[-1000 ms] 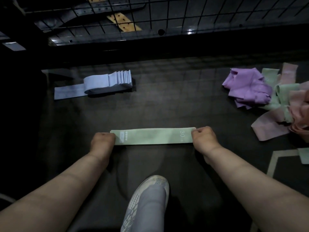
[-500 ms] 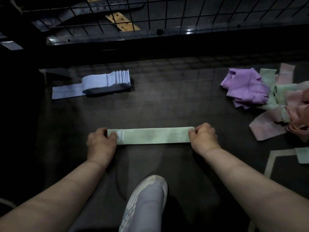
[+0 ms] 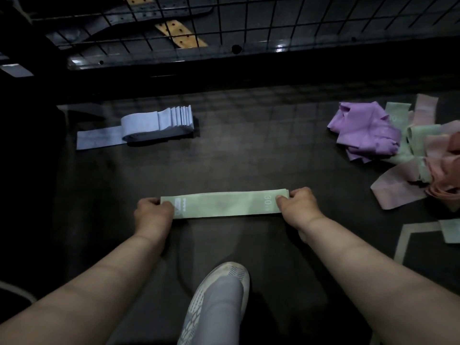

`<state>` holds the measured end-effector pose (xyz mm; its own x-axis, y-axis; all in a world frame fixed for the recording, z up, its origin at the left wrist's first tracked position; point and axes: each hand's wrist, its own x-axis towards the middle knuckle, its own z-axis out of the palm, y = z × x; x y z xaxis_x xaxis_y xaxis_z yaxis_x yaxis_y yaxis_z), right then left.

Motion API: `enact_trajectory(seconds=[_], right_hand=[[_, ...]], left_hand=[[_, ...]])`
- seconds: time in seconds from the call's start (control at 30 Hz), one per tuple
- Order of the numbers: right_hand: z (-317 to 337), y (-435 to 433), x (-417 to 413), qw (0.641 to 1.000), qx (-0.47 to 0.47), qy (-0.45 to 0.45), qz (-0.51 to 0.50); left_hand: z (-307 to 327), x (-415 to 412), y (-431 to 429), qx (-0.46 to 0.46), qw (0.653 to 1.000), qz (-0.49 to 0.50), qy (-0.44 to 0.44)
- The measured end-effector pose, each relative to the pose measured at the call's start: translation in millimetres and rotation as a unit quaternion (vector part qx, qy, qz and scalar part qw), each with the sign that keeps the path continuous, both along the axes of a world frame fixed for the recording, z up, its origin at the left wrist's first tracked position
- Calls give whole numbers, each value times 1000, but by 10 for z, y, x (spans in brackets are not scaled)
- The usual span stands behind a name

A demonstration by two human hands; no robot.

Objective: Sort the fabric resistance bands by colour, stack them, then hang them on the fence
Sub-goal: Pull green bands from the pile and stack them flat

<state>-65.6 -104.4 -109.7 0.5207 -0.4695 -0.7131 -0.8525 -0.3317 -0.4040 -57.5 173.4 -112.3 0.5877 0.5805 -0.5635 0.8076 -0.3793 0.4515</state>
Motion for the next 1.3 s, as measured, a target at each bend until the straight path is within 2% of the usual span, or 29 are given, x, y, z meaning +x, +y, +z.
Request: enact_trajectory(seconds=[0.1, 0.2, 0.3, 0.47, 0.57, 0.63, 0.7, 0.77, 0.93, 1.13, 1.3], right_hand=[[10, 12, 3, 999, 36, -1, -3], [30, -1, 10, 1000, 0, 4, 30], [85, 21, 15, 997, -1, -11, 70], [98, 67, 68, 997, 1, -63, 40], [67, 87, 125, 998, -13, -32, 59], [46, 87, 168, 995, -62, 14, 82], [30, 77, 189, 989, -99, 43, 97], [58, 50, 175, 991, -89, 36, 97], [161, -103, 65, 994, -69, 0, 83], [331, -447, 49, 995, -52, 3, 90], [439, -945, 81, 991, -69, 1, 113]], left_hand=[[27, 23, 16, -22, 999, 23, 18], [34, 31, 33, 0, 1000, -2, 31], [73, -16, 5, -2, 999, -33, 6], [58, 26, 57, 20, 998, -22, -52], [26, 69, 72, 19, 998, -43, -31], [2, 87, 52, 35, 997, -64, 4], [8, 111, 9, 78, 993, -79, 32], [89, 103, -99, 125, 987, -93, 43], [338, -15, -587, 157, 971, -171, -51], [574, 101, -1605, 88, 956, -267, -81], [688, 168, -2480, 74, 902, -419, -79]])
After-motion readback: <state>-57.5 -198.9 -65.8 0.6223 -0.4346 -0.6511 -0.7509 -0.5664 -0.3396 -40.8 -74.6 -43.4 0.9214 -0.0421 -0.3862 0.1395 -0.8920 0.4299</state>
